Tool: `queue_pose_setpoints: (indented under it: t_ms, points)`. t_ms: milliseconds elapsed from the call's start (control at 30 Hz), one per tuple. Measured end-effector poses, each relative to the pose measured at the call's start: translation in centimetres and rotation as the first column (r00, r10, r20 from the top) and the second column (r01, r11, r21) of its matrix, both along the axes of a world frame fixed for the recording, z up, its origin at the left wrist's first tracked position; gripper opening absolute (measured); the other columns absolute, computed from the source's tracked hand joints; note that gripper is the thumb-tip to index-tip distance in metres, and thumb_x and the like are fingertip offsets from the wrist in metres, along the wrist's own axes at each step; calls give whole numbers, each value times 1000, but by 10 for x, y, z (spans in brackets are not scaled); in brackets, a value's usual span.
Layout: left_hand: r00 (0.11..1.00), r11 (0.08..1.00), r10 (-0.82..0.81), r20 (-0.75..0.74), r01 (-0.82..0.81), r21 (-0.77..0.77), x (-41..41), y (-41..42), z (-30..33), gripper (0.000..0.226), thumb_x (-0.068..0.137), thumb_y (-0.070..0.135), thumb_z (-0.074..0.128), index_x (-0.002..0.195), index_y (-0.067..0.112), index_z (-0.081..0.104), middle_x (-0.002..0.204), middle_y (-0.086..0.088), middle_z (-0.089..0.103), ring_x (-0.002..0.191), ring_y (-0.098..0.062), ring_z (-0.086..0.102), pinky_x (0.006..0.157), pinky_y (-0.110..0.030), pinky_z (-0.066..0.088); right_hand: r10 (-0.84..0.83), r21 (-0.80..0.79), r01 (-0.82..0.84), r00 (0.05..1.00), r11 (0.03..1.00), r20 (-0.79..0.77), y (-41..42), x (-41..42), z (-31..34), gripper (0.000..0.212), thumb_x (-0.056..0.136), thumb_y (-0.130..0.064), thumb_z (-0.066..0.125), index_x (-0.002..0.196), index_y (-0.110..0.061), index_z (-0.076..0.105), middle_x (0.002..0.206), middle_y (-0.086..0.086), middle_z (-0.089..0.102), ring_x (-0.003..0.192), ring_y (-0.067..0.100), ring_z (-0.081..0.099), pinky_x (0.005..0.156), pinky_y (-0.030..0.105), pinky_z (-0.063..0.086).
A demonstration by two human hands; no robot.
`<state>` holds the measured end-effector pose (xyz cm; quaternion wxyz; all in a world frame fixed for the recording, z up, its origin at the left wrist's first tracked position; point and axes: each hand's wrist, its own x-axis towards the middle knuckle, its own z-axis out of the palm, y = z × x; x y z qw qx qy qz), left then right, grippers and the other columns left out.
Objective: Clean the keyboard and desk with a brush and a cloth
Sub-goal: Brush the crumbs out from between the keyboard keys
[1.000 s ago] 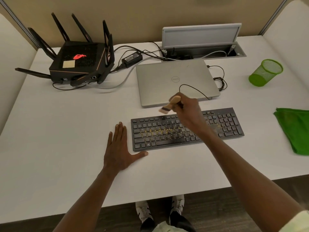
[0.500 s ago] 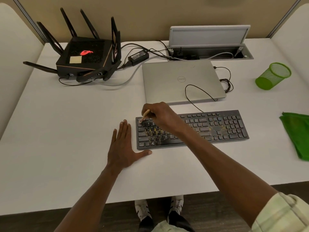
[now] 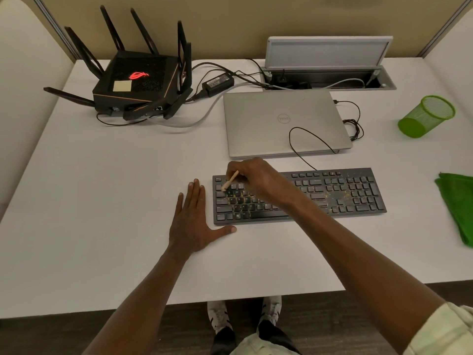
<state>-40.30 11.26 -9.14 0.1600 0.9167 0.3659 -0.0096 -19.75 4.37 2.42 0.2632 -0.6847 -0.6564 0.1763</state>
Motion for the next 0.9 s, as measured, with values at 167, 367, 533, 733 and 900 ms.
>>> queue_pose_setpoints:
  t_ms: [167,367,533,733,900]
  points:
    - [1000,1000,3,7,-3,6,1,0,0,145,63,108,26,162,5,2,170,-7,-16,155,-16,-20,127,-41,-8,-89,78,94,994,992,-67,4,-1,4,9,91,-1,61,95,-9,63,80,-1,71,66,-1,62,57,13,46]
    - [1000,1000,1,6,-1,10,0,-1,0,146,62,108,24,162,5,2,170,-8,-14,156,-17,-18,126,-40,-10,-297,43,300,953,953,-67,19,-23,-3,14,95,-12,55,105,-4,59,85,11,70,66,18,61,59,33,53]
    - [1000,1000,-1,9,1,8,0,0,-1,147,60,109,21,162,6,1,170,-8,-14,156,-18,-17,128,-42,-6,-432,7,439,887,899,-162,24,-33,-10,15,95,-17,57,103,-4,59,87,9,69,72,21,66,65,41,58]
    - [1000,1000,-7,7,6,15,-1,0,-1,146,62,108,22,162,4,3,170,-9,-13,157,-18,-16,127,-41,-7,-496,-14,500,855,866,-151,11,-25,-9,19,95,-16,57,108,-3,57,89,11,68,72,18,65,61,33,58]
    - [1000,1000,-11,1,11,15,0,1,-1,146,62,108,23,162,4,2,169,-9,-16,156,-18,-18,127,-41,-8,-530,-6,530,847,848,-35,-7,-3,-6,24,95,-19,59,114,-4,55,89,11,69,71,20,67,59,37,59]
